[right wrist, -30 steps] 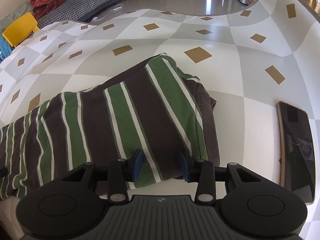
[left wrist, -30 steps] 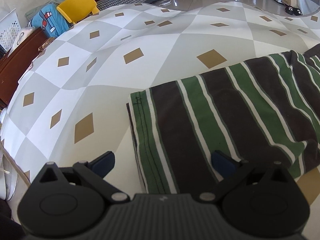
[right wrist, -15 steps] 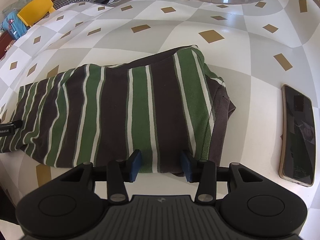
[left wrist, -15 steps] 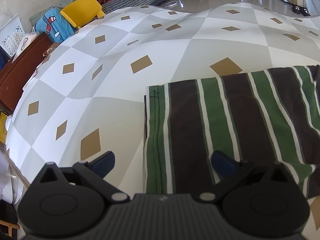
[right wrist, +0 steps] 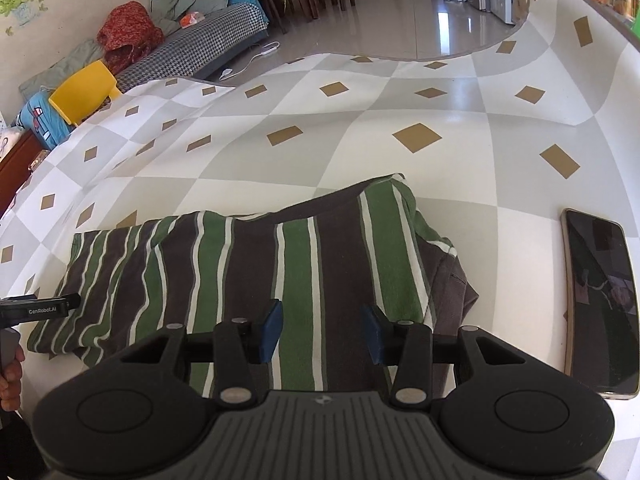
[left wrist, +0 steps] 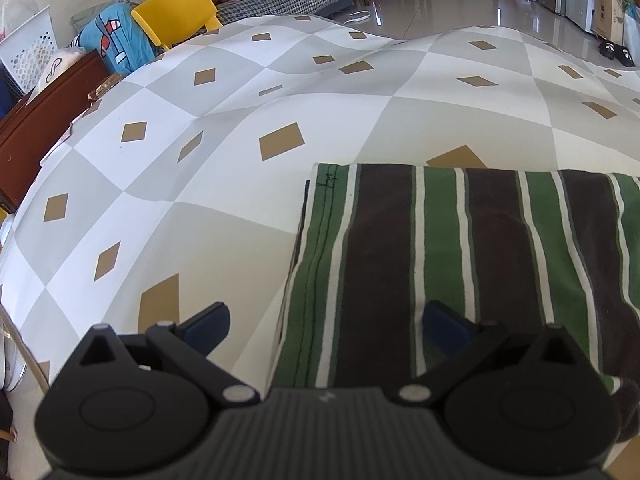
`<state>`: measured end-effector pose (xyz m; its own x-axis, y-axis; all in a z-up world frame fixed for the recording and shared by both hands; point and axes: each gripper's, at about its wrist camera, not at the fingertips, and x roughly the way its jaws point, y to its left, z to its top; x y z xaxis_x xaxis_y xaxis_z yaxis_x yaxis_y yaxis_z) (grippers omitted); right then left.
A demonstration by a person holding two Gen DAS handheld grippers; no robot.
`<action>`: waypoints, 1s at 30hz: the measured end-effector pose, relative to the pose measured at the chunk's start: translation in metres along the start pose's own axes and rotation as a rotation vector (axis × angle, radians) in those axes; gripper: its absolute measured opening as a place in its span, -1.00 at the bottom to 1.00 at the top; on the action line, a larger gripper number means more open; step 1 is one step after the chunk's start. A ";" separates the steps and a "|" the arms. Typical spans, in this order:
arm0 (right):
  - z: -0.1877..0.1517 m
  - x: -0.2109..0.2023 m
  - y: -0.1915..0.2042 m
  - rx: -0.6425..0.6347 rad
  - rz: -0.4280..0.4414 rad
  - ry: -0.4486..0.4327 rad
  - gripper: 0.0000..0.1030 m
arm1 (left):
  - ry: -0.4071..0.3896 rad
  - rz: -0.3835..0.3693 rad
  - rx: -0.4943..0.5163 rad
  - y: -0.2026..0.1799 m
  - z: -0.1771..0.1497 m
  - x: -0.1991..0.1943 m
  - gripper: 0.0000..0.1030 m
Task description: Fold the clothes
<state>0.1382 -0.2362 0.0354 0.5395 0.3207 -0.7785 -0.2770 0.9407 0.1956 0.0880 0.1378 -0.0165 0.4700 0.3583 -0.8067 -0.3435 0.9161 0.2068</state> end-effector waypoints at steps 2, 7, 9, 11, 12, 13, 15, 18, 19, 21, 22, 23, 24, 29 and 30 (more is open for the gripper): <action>0.001 0.007 0.005 -0.023 -0.016 0.008 -0.20 | -0.001 -0.004 -0.006 0.001 0.000 0.000 1.00; -0.004 0.025 -0.002 -0.025 -0.100 0.071 -0.21 | -0.010 -0.010 0.005 0.001 -0.002 0.000 1.00; -0.004 0.024 -0.007 -0.011 -0.092 0.071 -0.21 | -0.009 -0.017 0.005 0.002 -0.002 0.000 1.00; -0.005 0.024 -0.011 -0.008 -0.122 0.077 -0.27 | -0.007 -0.023 0.005 0.002 -0.002 0.000 1.00; -0.005 0.024 -0.013 -0.015 -0.145 0.082 -0.27 | -0.006 -0.027 0.005 0.002 -0.002 -0.001 1.00; -0.006 0.023 -0.014 -0.021 -0.168 0.086 -0.27 | -0.005 -0.031 0.007 0.002 -0.003 -0.001 1.00; -0.007 0.022 -0.019 -0.016 -0.190 0.090 -0.28 | -0.002 -0.040 0.010 0.002 -0.003 -0.002 1.00; -0.008 0.018 -0.026 0.012 -0.193 0.092 -0.28 | -0.001 -0.059 0.022 0.000 -0.005 -0.003 1.00; -0.009 0.017 -0.027 0.011 -0.194 0.091 -0.28 | -0.001 -0.064 0.028 -0.001 -0.006 -0.004 1.00; -0.010 0.017 -0.028 0.009 -0.197 0.090 -0.28 | -0.007 -0.062 0.049 -0.002 -0.008 -0.006 1.00; -0.010 0.016 -0.028 0.007 -0.197 0.090 -0.28 | -0.016 -0.051 0.069 -0.003 -0.009 -0.007 1.00; -0.011 0.016 -0.027 0.006 -0.198 0.089 -0.28 | -0.028 -0.035 0.094 -0.005 -0.010 -0.008 1.00; -0.011 0.015 -0.028 0.007 -0.198 0.089 -0.28 | -0.038 -0.021 0.118 -0.006 -0.010 -0.008 1.00; -0.012 0.015 -0.025 0.009 -0.207 0.088 -0.28 | -0.034 0.016 0.105 0.003 -0.010 -0.006 1.00; -0.012 0.015 -0.025 0.007 -0.209 0.088 -0.27 | -0.026 0.009 0.081 0.008 -0.010 -0.005 1.00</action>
<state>0.1435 -0.2559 0.0112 0.5134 0.1080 -0.8513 -0.1603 0.9867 0.0285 0.0743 0.1416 -0.0166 0.4881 0.3705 -0.7902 -0.2814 0.9239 0.2593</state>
